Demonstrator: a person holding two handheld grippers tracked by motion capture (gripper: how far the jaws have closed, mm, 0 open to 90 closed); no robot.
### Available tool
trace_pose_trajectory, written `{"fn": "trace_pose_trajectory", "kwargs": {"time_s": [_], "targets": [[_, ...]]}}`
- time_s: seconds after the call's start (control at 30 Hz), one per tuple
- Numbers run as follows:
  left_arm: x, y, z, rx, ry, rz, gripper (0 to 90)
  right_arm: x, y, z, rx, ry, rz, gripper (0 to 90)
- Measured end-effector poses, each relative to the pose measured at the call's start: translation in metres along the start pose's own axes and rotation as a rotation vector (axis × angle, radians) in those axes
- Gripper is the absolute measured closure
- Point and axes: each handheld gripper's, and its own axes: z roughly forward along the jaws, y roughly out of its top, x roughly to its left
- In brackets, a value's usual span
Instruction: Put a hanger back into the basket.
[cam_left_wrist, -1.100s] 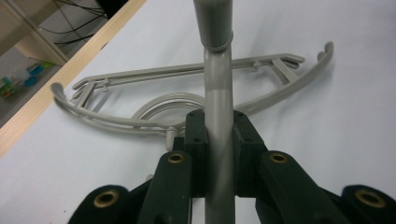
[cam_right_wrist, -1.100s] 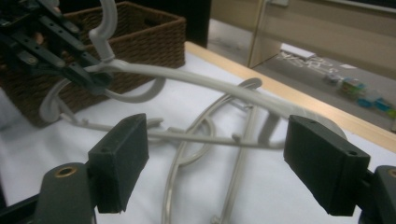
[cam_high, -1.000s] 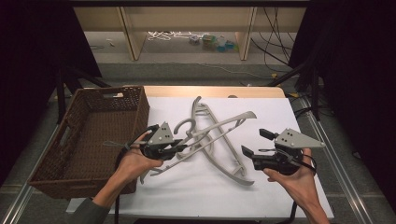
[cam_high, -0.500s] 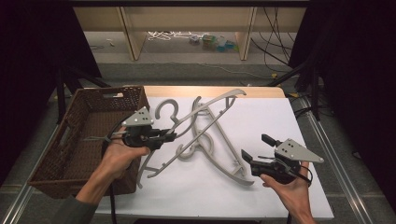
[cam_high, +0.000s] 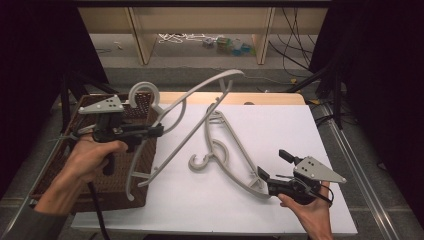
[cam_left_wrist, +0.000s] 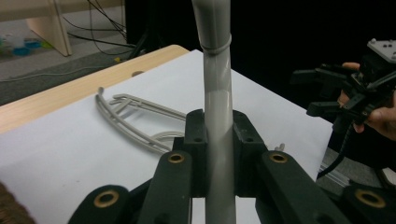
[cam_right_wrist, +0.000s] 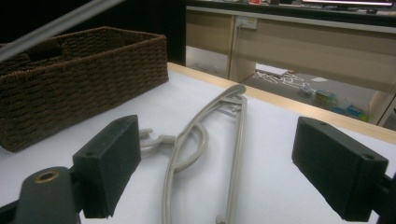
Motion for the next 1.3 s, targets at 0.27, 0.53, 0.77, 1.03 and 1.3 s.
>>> {"fn": "trace_pose_trajectory", "kwargs": {"time_s": [0.27, 0.53, 0.77, 1.03, 1.3], "targets": [[0.027, 0.0, -0.032, -0.037, 0.087, -0.047, 79.3, 0.002, -0.004, 0.002, 0.001, 0.01, 0.003, 16.4], [0.059, -0.003, -0.054, -0.032, 0.196, -0.068, 79.3, 0.001, -0.006, 0.004, 0.011, 0.022, 0.015, 16.5], [0.085, -0.014, -0.068, -0.011, 0.269, -0.037, 79.3, 0.001, -0.007, 0.005, 0.017, 0.025, 0.012, 16.5], [0.108, -0.036, -0.082, 0.039, 0.321, -0.005, 79.3, 0.0, -0.007, 0.005, 0.015, 0.024, 0.012, 16.4], [0.122, -0.054, -0.093, 0.064, 0.347, 0.011, 79.3, 0.0, -0.008, 0.007, 0.013, 0.039, 0.023, 16.4]]}}
